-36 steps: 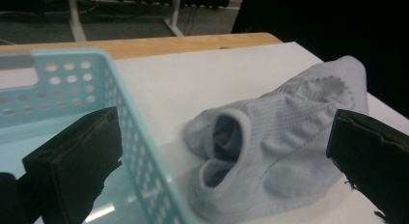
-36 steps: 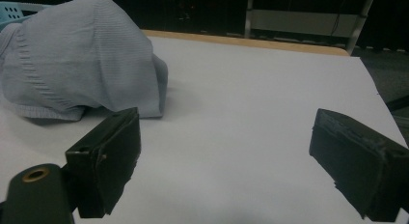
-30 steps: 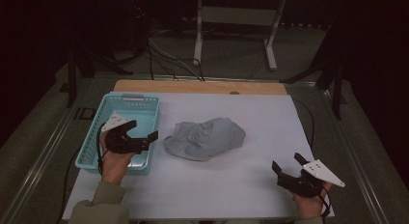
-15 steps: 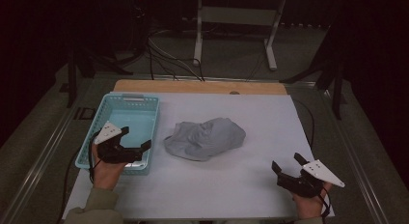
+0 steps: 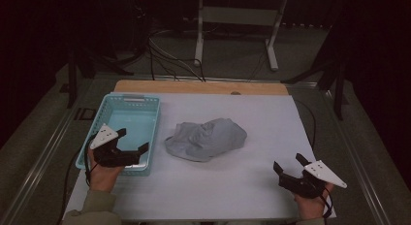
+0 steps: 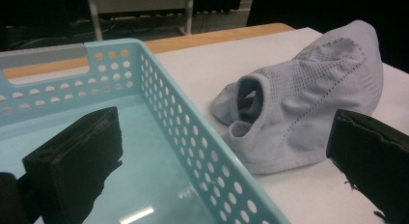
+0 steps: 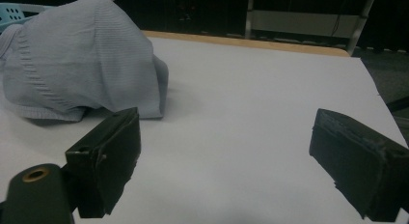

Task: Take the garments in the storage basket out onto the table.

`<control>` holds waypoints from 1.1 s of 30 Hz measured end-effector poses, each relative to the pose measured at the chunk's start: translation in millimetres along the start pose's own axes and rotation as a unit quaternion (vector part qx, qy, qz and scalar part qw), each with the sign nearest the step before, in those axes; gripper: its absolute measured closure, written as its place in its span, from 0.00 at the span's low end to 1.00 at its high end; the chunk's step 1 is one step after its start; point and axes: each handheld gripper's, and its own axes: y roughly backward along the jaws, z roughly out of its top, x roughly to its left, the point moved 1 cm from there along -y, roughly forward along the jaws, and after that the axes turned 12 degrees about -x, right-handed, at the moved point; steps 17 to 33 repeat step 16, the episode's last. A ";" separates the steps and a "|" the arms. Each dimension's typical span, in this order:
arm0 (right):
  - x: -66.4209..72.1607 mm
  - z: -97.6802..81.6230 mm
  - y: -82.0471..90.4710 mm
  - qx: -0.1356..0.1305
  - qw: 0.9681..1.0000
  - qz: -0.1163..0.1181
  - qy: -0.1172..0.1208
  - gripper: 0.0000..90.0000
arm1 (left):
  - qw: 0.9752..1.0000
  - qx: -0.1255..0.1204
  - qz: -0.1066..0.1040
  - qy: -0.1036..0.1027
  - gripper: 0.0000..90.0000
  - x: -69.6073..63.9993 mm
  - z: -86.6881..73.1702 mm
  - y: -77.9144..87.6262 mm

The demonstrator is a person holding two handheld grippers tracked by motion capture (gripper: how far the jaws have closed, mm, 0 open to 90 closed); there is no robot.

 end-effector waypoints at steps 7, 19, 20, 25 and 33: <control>-1.1 0.3 0.3 -0.001 1.000 0.001 0.001 0.12 | 1.000 -0.004 0.007 0.000 0.00 4.4 -1.3 5.2; -1.9 0.3 -0.4 0.000 1.000 0.006 0.001 0.12 | 1.000 -0.007 0.014 0.004 0.00 6.2 -3.8 8.8; -1.9 0.3 -0.4 0.000 1.000 0.006 0.001 0.12 | 1.000 -0.007 0.014 0.004 0.00 6.2 -3.8 8.8; -1.9 0.3 -0.4 0.000 1.000 0.006 0.001 0.12 | 1.000 -0.007 0.014 0.004 0.00 6.2 -3.8 8.8; -1.9 0.3 -0.4 0.000 1.000 0.006 0.001 0.12 | 1.000 -0.007 0.014 0.004 0.00 6.2 -3.8 8.8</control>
